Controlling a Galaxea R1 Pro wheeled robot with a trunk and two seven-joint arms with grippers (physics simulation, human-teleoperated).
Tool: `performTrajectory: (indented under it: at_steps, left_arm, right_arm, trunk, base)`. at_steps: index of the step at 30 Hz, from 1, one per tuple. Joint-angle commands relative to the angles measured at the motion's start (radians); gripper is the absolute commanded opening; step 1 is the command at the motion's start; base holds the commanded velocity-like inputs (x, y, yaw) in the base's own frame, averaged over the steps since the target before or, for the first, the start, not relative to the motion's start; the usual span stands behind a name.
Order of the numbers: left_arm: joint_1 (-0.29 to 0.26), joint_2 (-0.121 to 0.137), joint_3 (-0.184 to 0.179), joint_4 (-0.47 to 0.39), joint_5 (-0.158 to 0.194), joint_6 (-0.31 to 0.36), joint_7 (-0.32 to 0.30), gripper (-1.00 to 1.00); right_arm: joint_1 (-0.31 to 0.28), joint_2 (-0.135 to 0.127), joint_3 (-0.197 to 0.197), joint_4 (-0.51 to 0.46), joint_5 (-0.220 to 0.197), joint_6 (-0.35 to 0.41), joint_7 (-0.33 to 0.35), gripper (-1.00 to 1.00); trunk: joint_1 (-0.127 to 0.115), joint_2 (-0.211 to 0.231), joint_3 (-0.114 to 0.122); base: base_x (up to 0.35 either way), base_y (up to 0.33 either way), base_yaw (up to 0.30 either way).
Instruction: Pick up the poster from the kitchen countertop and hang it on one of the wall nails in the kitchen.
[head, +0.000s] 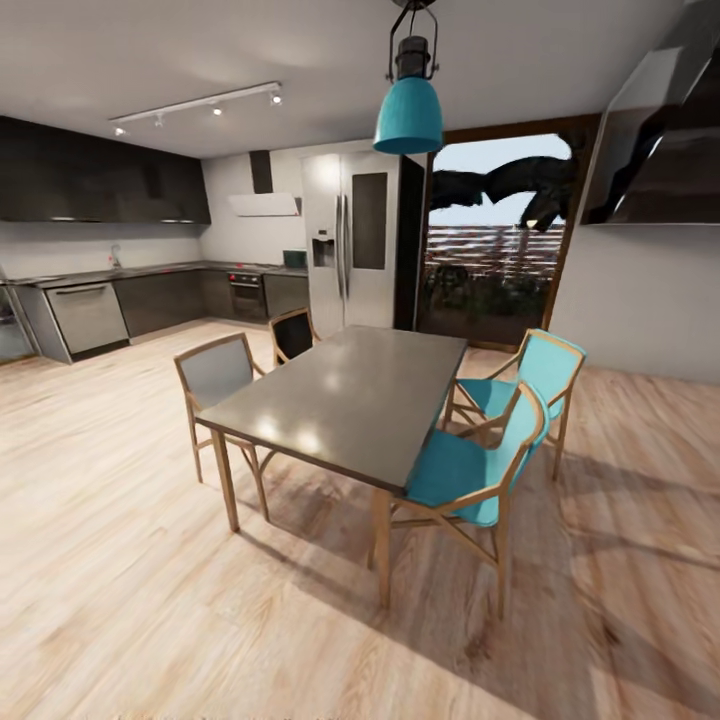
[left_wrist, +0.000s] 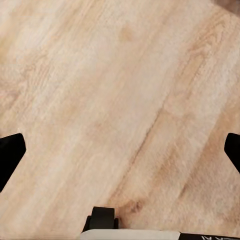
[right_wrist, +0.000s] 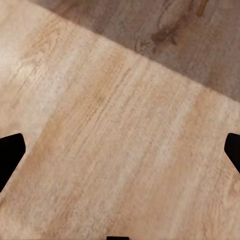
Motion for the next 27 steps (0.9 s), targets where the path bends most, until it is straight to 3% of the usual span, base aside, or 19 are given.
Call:
performTrajectory:
  at_steps: [1, 10, 27]
  left_arm:
    - [0.000, -0.001, 0.002, -0.001, 0.000, -0.001, 0.001, 1.00]
    - [0.000, -0.001, 0.002, -0.001, 0.000, -0.001, 0.001, 1.00]
    - [0.000, -0.001, 0.021, -0.001, 0.000, -0.001, 0.001, 1.00]
  right_arm:
    - [0.000, 0.000, 0.001, 0.000, 0.004, -0.002, 0.000, 1.00]
    - [0.000, -0.003, 0.000, 0.006, 0.004, -0.001, 0.002, 1.00]
    - [0.000, 0.001, 0.001, 0.007, 0.004, -0.003, -0.005, 1.00]
  trunk:
    - [0.000, 0.000, -0.001]
    - [0.000, 0.000, -0.001]
    - [0.000, 0.000, -0.001]
  base:
    - [0.000, 0.298, 0.183]
    - [0.001, 0.298, 0.051]
    - [0.142, 0.305, 0.267]
